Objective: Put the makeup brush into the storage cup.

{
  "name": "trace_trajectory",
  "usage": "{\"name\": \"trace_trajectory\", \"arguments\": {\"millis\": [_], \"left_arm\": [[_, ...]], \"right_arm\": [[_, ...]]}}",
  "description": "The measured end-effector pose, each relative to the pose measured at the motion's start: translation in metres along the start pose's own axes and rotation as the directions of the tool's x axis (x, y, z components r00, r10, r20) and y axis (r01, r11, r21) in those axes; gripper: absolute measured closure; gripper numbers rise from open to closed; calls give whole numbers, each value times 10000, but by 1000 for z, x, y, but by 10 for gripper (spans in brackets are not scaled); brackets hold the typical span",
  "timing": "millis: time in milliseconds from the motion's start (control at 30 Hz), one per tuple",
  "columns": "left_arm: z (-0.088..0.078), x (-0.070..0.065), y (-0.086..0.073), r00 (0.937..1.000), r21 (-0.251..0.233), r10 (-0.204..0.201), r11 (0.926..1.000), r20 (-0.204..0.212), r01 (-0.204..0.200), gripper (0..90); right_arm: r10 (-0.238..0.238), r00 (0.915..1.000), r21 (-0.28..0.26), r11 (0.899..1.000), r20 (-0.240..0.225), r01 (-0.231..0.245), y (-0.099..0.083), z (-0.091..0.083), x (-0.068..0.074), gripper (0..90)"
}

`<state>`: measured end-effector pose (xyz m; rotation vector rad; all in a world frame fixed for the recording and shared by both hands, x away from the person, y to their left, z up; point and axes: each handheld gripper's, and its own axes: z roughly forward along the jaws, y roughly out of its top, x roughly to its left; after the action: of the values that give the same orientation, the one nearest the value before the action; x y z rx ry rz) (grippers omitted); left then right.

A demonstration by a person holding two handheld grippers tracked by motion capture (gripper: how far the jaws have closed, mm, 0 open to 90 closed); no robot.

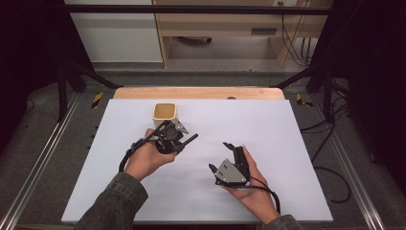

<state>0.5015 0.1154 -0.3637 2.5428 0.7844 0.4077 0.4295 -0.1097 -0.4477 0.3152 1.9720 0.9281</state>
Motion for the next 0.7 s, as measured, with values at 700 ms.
{"name": "trace_trajectory", "arguments": {"millis": [700], "left_arm": [[9, -8, 4, 9972, 330, 628, 9974, 396, -641, 793]], "right_arm": [[-1288, 9915, 107, 9916, 185, 1286, 8, 7, 15, 221]]}}
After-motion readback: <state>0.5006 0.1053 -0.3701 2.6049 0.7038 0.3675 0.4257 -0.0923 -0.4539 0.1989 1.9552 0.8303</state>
